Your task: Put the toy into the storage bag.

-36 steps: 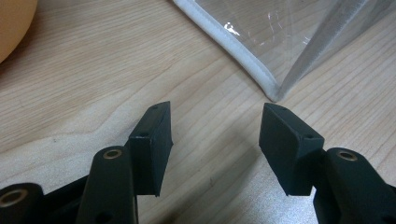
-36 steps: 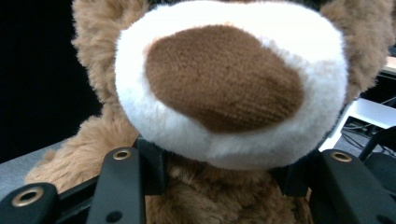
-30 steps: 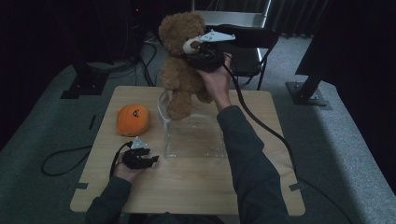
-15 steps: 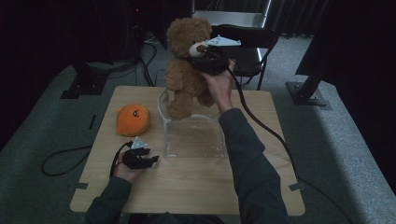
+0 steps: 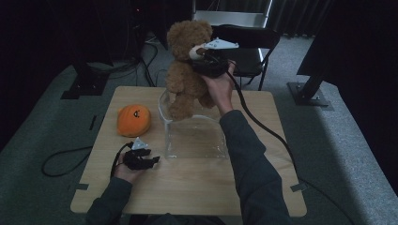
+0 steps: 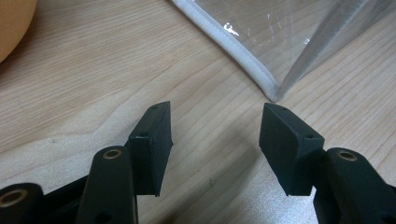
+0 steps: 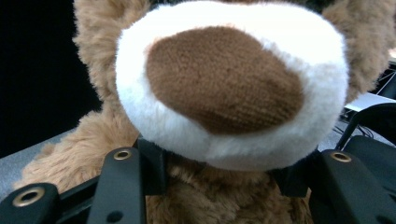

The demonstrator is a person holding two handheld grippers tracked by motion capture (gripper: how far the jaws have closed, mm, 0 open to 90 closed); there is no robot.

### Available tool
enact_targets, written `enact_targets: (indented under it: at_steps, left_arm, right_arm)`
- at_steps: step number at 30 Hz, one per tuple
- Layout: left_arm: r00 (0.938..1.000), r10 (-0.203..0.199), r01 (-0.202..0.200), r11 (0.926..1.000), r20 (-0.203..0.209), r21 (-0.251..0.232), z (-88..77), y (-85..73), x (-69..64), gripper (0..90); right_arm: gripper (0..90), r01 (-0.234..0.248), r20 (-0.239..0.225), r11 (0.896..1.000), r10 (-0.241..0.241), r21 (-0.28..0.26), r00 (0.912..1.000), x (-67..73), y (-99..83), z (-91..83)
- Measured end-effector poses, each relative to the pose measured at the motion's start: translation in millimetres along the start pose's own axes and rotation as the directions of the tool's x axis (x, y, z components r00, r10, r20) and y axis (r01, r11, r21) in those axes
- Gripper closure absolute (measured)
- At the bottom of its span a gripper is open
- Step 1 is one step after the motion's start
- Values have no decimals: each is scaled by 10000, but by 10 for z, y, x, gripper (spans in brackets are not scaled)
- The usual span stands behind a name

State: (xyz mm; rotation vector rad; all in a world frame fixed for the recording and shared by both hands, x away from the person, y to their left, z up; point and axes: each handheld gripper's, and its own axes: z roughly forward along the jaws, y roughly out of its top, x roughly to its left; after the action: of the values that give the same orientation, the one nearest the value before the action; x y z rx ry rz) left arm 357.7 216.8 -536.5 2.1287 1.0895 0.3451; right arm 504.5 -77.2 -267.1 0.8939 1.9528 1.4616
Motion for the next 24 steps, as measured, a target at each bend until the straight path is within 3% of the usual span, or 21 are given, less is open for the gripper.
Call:
enact_targets:
  at_steps: [11, 24]
  left_arm:
    - [10000, 3, -3, 10000, 0, -2, 0, 0, 0, 445]
    - [10000, -3, 3, 10000, -4, -8, 1, 0, 0, 445]
  right_arm:
    - [474, 422, 131, 9987, -426, 276, 9990, 60, -74, 70]
    - [474, 487, 31, 9979, -489, 427, 9988, 108, -130, 130]
